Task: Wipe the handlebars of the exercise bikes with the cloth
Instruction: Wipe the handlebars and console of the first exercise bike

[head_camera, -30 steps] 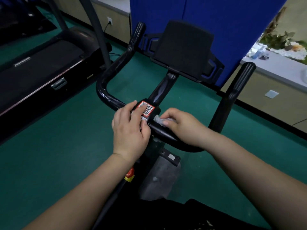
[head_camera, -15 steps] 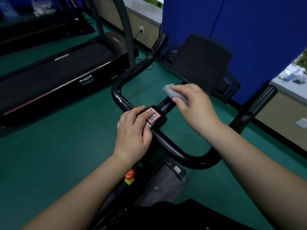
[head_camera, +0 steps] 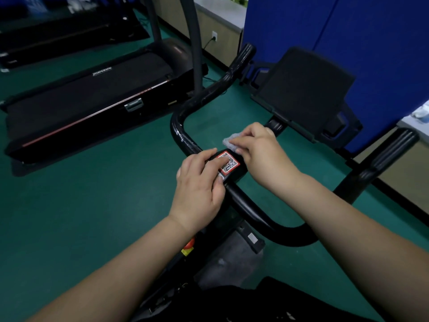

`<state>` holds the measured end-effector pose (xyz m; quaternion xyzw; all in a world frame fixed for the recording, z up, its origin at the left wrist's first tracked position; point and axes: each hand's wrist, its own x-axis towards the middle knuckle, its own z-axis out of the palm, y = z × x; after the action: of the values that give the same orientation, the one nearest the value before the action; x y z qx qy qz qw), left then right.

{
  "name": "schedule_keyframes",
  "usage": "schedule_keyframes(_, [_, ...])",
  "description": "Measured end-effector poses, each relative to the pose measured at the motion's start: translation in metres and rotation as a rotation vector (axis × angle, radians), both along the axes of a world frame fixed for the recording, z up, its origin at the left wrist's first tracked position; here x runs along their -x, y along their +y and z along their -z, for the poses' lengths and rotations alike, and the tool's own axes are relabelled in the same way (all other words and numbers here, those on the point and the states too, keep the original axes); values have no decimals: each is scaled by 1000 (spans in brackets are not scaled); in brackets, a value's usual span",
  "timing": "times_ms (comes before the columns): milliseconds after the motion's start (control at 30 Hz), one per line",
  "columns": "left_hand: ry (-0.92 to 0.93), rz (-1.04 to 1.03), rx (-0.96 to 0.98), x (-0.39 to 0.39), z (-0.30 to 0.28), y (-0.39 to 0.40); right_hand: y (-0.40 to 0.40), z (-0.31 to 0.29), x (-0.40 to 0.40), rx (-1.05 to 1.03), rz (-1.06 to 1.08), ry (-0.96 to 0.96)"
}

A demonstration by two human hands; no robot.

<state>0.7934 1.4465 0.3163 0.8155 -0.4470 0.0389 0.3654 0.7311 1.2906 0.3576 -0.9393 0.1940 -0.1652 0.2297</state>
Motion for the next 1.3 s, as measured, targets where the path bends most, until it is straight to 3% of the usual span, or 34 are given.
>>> schedule_keyframes(267, [-2, 83, 2, -13, -8, 1, -7, 8, 30, 134, 17, 1])
schedule_keyframes(367, [-2, 132, 31, -22, -4, 2, -31, -1, 15, 230, 178, 92])
schedule_keyframes(467, [14, 156, 66, -23, -1, 1, -28, 4, 10, 183, 275, 91])
schedule_keyframes(633, [6, 148, 100, -23, 4, -1, 15, 13, 18, 238, 145, 47])
schedule_keyframes(800, [10, 166, 110, -24, 4, 1, -27, -6, 1, 209, 309, 172])
schedule_keyframes(933, [-2, 187, 113, -26, 7, 0, -2, 2, -3, 205, 107, 220])
schedule_keyframes(1000, [-6, 201, 111, -28, 8, 0, -8, -2, -12, 167, 125, 289])
schedule_keyframes(1133, [10, 222, 117, -29, 7, 0, -22, -8, -19, 119, 339, 202])
schedule_keyframes(1233, [12, 227, 124, -30, 7, 1, 10, 0, -7, 114, 479, -73])
schedule_keyframes(1300, [14, 227, 126, -30, 7, 1, 32, 7, 2, -81, 588, -214])
